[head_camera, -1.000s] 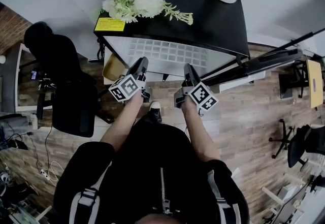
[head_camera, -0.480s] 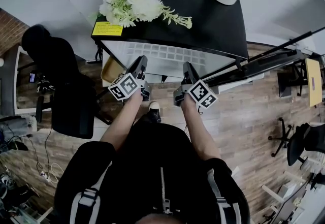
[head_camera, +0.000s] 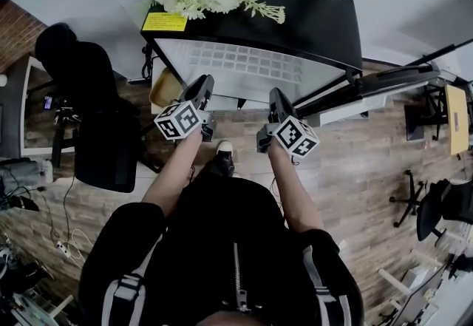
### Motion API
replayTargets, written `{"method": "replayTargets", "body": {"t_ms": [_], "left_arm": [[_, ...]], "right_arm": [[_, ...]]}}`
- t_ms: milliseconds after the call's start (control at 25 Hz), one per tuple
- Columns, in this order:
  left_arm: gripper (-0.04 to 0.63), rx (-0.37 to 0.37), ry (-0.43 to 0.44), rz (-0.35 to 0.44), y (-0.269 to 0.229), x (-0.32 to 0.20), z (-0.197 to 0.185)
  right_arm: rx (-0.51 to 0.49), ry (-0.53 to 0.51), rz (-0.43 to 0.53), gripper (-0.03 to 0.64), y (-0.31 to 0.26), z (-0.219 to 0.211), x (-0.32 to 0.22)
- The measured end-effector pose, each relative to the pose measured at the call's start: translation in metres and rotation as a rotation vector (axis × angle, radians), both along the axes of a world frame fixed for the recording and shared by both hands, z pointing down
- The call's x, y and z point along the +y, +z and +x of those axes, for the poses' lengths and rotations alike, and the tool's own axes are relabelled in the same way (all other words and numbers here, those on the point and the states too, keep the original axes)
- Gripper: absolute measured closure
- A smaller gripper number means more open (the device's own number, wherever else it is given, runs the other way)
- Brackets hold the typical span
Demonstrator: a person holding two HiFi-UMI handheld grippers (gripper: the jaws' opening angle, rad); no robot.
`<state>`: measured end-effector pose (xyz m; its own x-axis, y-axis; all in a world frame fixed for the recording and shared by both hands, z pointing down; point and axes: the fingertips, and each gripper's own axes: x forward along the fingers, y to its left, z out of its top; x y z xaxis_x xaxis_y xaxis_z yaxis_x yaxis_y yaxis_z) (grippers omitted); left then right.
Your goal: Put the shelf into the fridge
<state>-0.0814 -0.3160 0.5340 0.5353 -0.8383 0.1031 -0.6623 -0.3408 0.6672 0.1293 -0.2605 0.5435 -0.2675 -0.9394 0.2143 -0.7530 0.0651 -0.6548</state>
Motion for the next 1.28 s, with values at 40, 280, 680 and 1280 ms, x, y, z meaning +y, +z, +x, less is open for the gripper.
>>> {"method": "replayTargets", "body": {"t_ms": [40, 280, 680, 1280], "left_arm": [[0.503, -0.024, 0.015, 0.015, -0.003, 0.005, 0.000], [0.535, -0.236, 0.090, 0.135, -0.025, 0.038, 0.003], [0.558, -0.383, 0.124, 0.268, -0.060, 0.093, 0.005], [0.558, -0.438, 0.112, 0.337, -0.078, 0.151, -0.005]], "right_arm": [[0.029, -0.010, 0.012, 0.611, -0.003, -0.001, 0.005], [0.177, -0.054, 0.090, 0.611, -0.027, -0.002, 0.035], [0.372, -0.133, 0.191, 0.609, -0.051, -0.012, 0.086], [0.466, -0.130, 0.235, 0.609, -0.065, -0.011, 0.143]]}}
